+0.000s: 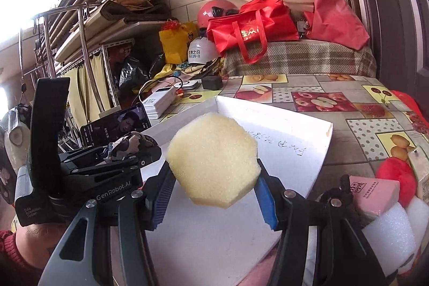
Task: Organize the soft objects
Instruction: 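Open the left tool to drop the cloth while the right tool drops the sponge in the box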
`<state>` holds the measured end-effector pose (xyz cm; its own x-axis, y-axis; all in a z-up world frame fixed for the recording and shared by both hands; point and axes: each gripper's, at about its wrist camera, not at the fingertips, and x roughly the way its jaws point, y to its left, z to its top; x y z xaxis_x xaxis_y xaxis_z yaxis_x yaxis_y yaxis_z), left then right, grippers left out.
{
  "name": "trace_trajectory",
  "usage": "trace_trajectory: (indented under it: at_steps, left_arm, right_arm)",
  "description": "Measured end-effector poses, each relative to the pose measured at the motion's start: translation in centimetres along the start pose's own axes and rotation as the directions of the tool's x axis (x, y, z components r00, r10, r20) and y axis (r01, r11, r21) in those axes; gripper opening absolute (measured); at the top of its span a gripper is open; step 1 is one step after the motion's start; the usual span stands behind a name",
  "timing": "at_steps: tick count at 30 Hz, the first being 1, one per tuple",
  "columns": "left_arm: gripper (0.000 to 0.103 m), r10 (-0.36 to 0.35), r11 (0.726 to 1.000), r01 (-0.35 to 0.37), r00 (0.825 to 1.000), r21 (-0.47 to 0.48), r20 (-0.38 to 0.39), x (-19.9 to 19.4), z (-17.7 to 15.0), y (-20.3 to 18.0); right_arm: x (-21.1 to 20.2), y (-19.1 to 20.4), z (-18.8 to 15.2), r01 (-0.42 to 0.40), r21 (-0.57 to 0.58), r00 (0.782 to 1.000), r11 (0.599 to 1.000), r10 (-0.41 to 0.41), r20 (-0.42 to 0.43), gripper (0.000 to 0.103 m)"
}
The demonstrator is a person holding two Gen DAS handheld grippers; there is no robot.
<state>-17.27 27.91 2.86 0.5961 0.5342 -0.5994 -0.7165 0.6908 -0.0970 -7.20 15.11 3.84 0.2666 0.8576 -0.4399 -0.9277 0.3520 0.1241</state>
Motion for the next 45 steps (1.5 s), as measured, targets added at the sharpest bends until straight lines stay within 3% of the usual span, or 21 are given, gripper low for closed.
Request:
trace_trajectory:
  at_steps: [4,7,10,11,13,15,17,18,30,36,40,45]
  left_arm:
    - [0.042,-0.017,0.999,0.016,1.000,-0.031,-0.022,0.4,0.0,0.5]
    - [0.042,-0.018,1.000,0.018,1.000,-0.002,-0.014,0.2,0.0,0.0]
    - [0.046,-0.002,0.999,0.003,1.000,0.040,-0.005,0.0,0.0,-0.9]
    - [0.050,0.008,0.999,-0.008,1.000,0.048,0.003,-0.1,-0.1,-1.1]
    - [0.064,0.033,0.998,-0.034,0.999,0.060,0.020,-0.4,-0.1,-1.3]
    - [0.087,0.055,0.996,-0.057,0.998,0.067,0.040,-0.7,-0.1,-1.4]
    - [0.093,0.060,0.996,-0.064,0.996,0.062,0.062,-1.0,-0.1,-1.3]
    - [0.102,0.060,0.996,-0.064,0.996,0.060,0.070,-1.2,-0.2,-1.2]
    - [0.103,0.072,0.997,-0.077,0.983,0.025,0.171,-3.1,-0.4,-0.5]
    - [0.103,0.063,0.997,-0.073,0.966,0.029,0.250,-4.6,-0.8,-0.7]
    - [0.103,-0.031,0.999,0.022,0.965,0.037,0.261,-5.8,-1.6,-1.4]
    - [0.103,-0.152,0.980,0.109,0.951,0.166,0.270,-8.0,-3.1,-5.4]
  right_arm:
    - [0.5,0.3,0.0,0.017,-0.011,1.000,1.000,-0.017,-0.024,0.058]
    - [0.5,0.2,0.0,0.024,-0.009,0.999,1.000,-0.024,-0.026,0.060]
    - [0.5,0.0,0.0,0.025,-0.001,0.999,1.000,-0.025,-0.030,0.074]
    - [0.4,0.0,0.0,0.035,0.003,0.999,0.999,-0.035,-0.025,0.084]
    - [0.2,0.0,0.0,0.045,0.007,0.999,0.999,-0.045,-0.013,0.085]
    - [0.0,0.0,0.1,0.056,0.011,0.998,0.998,-0.056,-0.002,0.091]
    - [-0.3,-0.3,0.1,0.090,0.031,0.996,0.995,-0.091,0.016,0.103]
    - [-0.4,-0.4,0.1,0.089,0.043,0.996,0.995,-0.090,0.021,0.103]
    - [-2.1,-3.9,-0.4,0.079,0.198,0.994,0.977,-0.093,0.065,0.103]
    - [-4.8,-4.2,-1.4,0.027,0.171,0.994,0.985,-0.046,0.104,0.103]
    - [-8.3,-5.7,-2.3,0.024,0.187,0.986,0.982,-0.054,0.158,0.103]
    - [-12.4,-11.2,-2.8,0.178,0.245,0.954,0.953,-0.228,0.197,0.103]
